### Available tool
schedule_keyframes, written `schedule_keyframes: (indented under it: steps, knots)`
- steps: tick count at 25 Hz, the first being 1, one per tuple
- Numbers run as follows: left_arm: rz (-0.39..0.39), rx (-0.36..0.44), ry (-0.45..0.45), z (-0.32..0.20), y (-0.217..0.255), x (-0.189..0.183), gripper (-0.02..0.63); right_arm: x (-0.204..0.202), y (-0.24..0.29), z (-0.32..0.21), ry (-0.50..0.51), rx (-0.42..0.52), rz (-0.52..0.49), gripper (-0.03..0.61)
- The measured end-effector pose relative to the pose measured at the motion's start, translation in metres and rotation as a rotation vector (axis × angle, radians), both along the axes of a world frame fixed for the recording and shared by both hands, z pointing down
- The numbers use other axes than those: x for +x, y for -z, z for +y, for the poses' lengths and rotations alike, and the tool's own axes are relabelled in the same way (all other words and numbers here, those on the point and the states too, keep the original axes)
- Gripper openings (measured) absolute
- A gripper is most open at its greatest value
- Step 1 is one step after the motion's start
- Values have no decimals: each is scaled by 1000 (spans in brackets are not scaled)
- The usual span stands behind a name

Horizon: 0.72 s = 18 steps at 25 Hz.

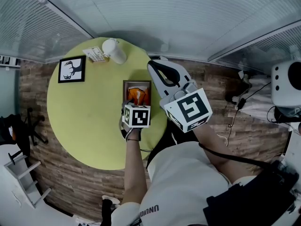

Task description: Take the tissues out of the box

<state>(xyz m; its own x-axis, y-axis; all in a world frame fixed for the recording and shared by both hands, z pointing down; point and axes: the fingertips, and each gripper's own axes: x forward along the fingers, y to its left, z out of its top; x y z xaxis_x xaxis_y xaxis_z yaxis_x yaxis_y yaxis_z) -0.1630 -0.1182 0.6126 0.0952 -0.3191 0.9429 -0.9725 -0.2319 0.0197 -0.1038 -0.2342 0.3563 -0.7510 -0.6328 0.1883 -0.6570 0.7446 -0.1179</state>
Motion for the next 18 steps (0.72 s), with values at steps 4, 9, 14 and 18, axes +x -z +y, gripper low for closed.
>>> schedule_keyframes:
  steps: [4,9,14,18]
  knots:
    - [-15,-20,-5,1,-1,1,163,3,2,1,-7,0,-3,20]
    - [-18,-21,-10,3,1,4,103,7,4,2,-14,0,-4,20]
    - [1,-12,23,3,2,1,61,6,2,1,-12,-2,-5,20]
    - [-1,-1,42,5,5,-1,37,6,1,1,-10,-5,-5,20]
